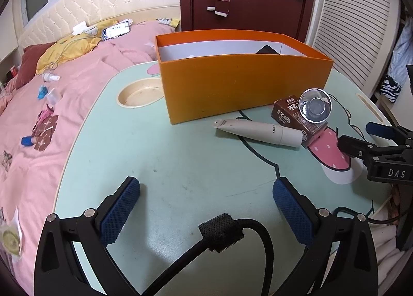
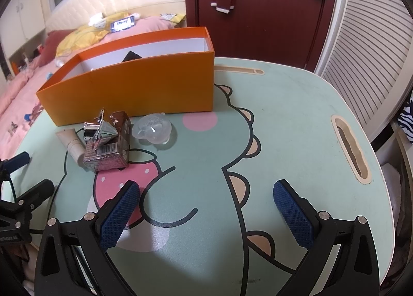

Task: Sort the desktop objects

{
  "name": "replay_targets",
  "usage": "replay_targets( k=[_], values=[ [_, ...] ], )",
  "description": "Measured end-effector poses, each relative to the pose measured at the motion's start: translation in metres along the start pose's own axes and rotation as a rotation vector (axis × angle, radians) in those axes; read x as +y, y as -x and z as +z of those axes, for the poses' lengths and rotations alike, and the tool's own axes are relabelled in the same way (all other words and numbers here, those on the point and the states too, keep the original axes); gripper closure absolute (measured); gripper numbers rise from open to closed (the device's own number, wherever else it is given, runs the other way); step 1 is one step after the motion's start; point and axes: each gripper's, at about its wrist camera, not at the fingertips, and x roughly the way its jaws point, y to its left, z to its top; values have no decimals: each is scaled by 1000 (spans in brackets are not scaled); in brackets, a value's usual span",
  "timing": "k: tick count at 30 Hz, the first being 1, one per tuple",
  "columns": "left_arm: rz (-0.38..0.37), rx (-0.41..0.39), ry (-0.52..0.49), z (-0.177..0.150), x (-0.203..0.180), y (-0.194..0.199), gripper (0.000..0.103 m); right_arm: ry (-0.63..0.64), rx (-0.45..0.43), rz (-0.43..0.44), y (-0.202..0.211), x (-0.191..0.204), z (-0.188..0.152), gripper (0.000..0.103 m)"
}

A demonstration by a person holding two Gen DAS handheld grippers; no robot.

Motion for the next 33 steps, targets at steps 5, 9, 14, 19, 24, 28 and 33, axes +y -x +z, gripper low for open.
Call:
replay_targets(
  k=[5,9,14,19,24,28,33],
  values=[
    [-2,6,1,1,0,1,0,-2,1,0,0,2,1,0],
    [-3,12,1,2,0,1,0,-1,2,0,0,1,3,0],
    [-8,9,0,2,2,0,0,6,-2,8,0,-10,6,0],
    [19,9,18,2,2,1,0,13,-13,17,-2,-11,6,0],
    [25,-24,9,7,-1,14,0,18,-18,25,-3,-12,7,0],
    [-61,2,34,21,-3,22,0,19,-23,28,-4,-13,6,0],
    [-97,38,50,38,-11,18,9,22,-27,32,-4,-14,3,0]
  ],
)
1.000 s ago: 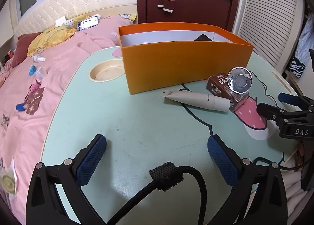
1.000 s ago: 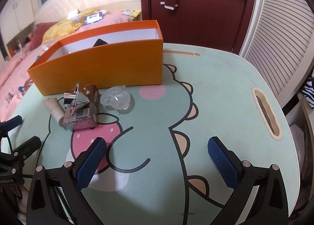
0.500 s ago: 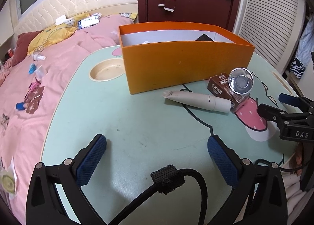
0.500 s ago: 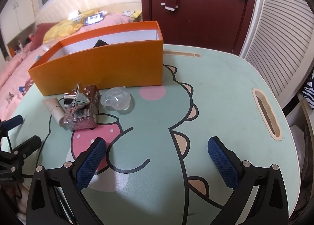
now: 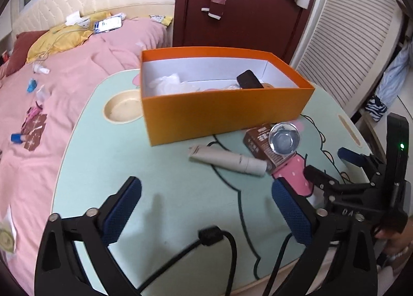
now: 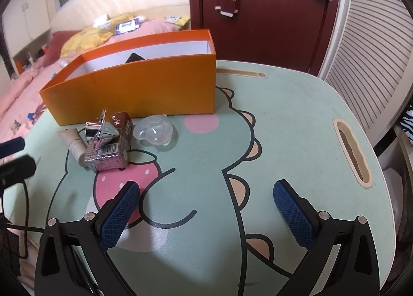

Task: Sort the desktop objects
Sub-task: 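Grasp the white tube on the table with the left tool and lift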

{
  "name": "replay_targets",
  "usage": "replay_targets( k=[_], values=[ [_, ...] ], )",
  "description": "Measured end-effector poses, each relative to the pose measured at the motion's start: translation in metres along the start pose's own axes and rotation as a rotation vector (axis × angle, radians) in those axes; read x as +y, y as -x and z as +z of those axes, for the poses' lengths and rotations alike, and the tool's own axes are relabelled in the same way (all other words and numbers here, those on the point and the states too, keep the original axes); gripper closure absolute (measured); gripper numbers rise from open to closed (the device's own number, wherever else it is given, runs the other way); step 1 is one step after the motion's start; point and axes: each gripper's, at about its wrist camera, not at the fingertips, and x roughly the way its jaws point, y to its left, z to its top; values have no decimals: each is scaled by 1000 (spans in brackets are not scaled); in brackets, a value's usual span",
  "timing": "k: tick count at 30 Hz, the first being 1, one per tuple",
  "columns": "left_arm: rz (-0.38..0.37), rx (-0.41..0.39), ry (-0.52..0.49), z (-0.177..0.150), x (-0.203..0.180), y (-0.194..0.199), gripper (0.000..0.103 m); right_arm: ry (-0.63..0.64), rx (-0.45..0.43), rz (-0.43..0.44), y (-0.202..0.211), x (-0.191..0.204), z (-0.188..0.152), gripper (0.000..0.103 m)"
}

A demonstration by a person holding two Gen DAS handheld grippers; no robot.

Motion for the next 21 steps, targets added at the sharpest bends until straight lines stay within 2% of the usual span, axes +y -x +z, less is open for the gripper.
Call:
replay_targets(
  k=[2,6,11,12,13,16,21],
  values=[
    [6,13,-30,4,-7,-7,13,1,-1,1,0,0,-1,0],
    [1,23,-43,12,-18,-21,14,3,-4,4,-1,-1,-3,0],
    [-31,47,25,25,-18,-39,18,3,-6,6,0,-1,-6,0],
    [-26,55,34,26,-17,-42,23,3,-6,6,0,-2,-7,0],
    [-15,65,32,25,-16,-45,31,2,-6,6,0,-2,-7,0],
    [15,93,22,24,-15,-52,41,2,-7,5,0,-1,-8,0],
    [15,97,15,14,-7,-45,41,3,-8,6,1,-1,-9,0]
  ],
)
